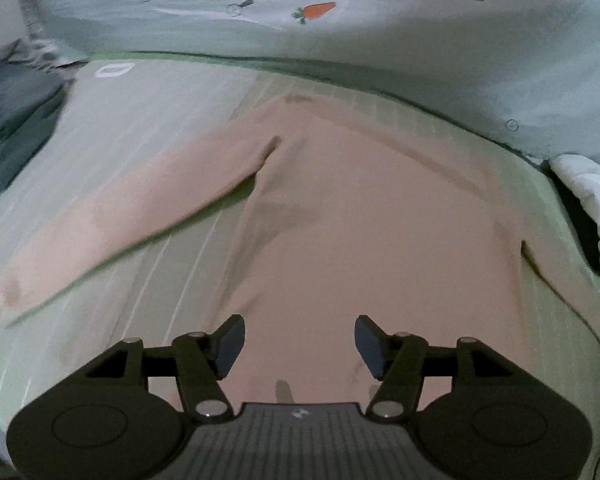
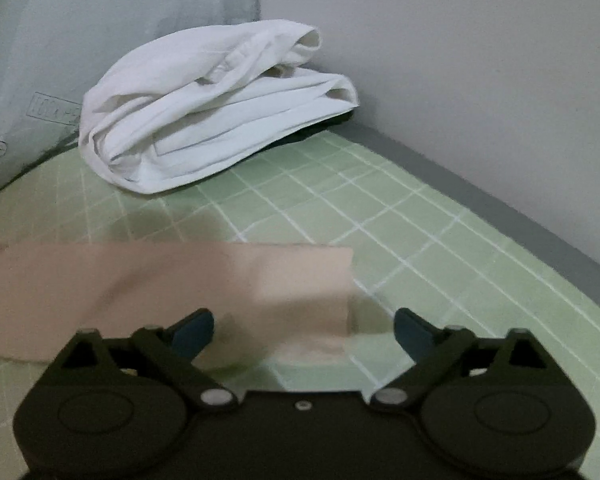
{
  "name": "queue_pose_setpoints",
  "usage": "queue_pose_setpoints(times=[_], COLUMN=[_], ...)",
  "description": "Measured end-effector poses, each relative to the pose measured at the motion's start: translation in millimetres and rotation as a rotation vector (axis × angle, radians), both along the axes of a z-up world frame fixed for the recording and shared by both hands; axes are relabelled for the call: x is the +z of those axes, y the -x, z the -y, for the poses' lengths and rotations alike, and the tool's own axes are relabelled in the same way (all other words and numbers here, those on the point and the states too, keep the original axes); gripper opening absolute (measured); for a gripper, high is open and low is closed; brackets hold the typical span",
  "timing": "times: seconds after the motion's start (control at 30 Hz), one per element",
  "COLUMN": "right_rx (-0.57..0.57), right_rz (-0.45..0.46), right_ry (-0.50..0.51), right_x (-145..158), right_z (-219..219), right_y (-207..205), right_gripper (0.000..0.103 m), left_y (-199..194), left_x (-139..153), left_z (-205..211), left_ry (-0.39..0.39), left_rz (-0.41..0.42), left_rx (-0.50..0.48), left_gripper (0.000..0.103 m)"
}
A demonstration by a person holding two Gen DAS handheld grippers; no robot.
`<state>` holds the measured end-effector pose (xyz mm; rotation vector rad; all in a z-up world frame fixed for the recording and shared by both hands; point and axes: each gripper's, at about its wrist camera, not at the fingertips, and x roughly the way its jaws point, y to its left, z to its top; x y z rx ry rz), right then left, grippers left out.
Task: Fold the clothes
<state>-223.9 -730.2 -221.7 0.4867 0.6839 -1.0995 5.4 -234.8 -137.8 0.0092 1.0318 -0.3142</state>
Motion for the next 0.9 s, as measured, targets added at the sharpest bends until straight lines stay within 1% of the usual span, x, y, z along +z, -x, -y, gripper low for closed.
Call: queue_pose_setpoints(times=[0.07,0.1,0.13,0.17,0.2,0.33,0.37,0.43,0.47,0.5,0.53,0.57,0.6,0.67,0.7,0.73,0.83,0.9], right_rx=[0.027,0.044,0.086,0.127,0.167,0.003,-0.048,-0.063,-0.060,-0.049,-0.034,-0.020,-0.001,0.074,0.108,0.136,0.245,0.308], right_rz=[0.048,0.045,0.040,0.035,0.031,0.058,0.063,0.046,0.038,0.021,0.011,0.001,-0.003,-0.011,-0.020,-0.033,-0.056,-0.046], right_ry=[-0.014,-0.005,0.001,0.007,0.013,0.040,0.023,-0.014,-0.011,-0.006,0.008,0.022,0.039,0.046,0.042,0.043,0.020,-0.018], right_x=[-3,-3,-1,0,2,18,19,15,16,18,21,24,28,32,33,33,33,31], right_z=[5,3,0,-3,-5,-2,2,7,5,-1,-9,-17,-29,-55,-70,-86,-139,-174], right_y=[1,0,-2,-4,-5,13,18,19,18,15,13,11,9,0,-5,-12,-32,-44], right_gripper=[0.074,0.058,0.046,0.023,0.016,0.014,0.014,0.016,0.023,0.043,0.054,0.076,0.086,0.091,0.097,0.099,0.099,0.100], left_y=[13,16,20,23,27,32,32,31,29,25,24,22,19,12,7,2,-12,-21], left_x=[0,-1,-1,-1,-1,6,8,9,9,8,8,8,9,10,9,7,1,-4], left_z=[-4,-7,-10,-14,-17,-32,-38,-49,-54,-61,-66,-73,-80,-92,-99,-106,-125,-138], left_ry=[-0.007,-0.009,-0.012,-0.015,-0.017,-0.009,-0.006,-0.003,-0.004,-0.005,-0.005,-0.001,0.005,0.015,0.014,0.010,-0.002,-0.013], left_rz=[-0.006,-0.008,-0.007,-0.007,-0.006,0.013,0.020,0.024,0.021,0.015,0.013,0.013,0.014,0.016,0.014,0.010,-0.006,-0.019], left_rx=[0.024,0.037,0.051,0.065,0.079,0.142,0.159,0.190,0.202,0.219,0.237,0.257,0.273,0.297,0.309,0.320,0.350,0.361], left_gripper=[0.063,0.063,0.063,0.063,0.063,0.063,0.063,0.064,0.064,0.064,0.064,0.064,0.064,0.066,0.067,0.068,0.068,0.070])
